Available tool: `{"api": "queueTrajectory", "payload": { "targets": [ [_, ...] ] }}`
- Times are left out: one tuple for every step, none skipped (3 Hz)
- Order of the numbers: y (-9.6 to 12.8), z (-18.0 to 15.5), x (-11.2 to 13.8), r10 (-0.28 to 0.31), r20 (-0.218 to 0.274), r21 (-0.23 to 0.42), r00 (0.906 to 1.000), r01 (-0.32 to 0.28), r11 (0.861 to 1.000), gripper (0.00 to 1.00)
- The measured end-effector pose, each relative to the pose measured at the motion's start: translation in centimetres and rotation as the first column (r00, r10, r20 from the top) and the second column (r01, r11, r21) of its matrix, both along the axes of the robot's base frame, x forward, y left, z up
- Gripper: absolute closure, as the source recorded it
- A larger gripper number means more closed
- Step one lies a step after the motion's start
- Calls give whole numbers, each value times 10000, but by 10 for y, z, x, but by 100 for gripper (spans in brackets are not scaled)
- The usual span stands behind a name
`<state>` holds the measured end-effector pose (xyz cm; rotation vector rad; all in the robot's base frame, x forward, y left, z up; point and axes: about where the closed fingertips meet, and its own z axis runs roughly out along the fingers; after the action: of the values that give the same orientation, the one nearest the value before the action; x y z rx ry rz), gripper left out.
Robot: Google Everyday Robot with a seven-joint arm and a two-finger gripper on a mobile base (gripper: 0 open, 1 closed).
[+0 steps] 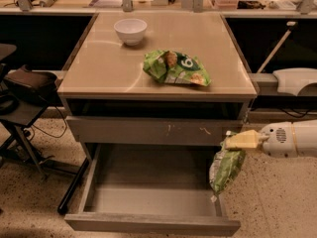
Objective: Place green jalapeno chip bag into middle drawer
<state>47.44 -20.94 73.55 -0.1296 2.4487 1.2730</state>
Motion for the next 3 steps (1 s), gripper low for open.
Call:
{"api": "queueTrajectory", "payload": {
  "targets": [
    [4, -7, -2, -147, 274, 88, 9995, 145, 9999, 100],
    [17, -47, -6, -963, 551, 891, 9938, 912, 9918, 100],
    [39, -36, 18, -1351, 1416, 1248, 9807, 1177, 9852, 100]
  ]
}}
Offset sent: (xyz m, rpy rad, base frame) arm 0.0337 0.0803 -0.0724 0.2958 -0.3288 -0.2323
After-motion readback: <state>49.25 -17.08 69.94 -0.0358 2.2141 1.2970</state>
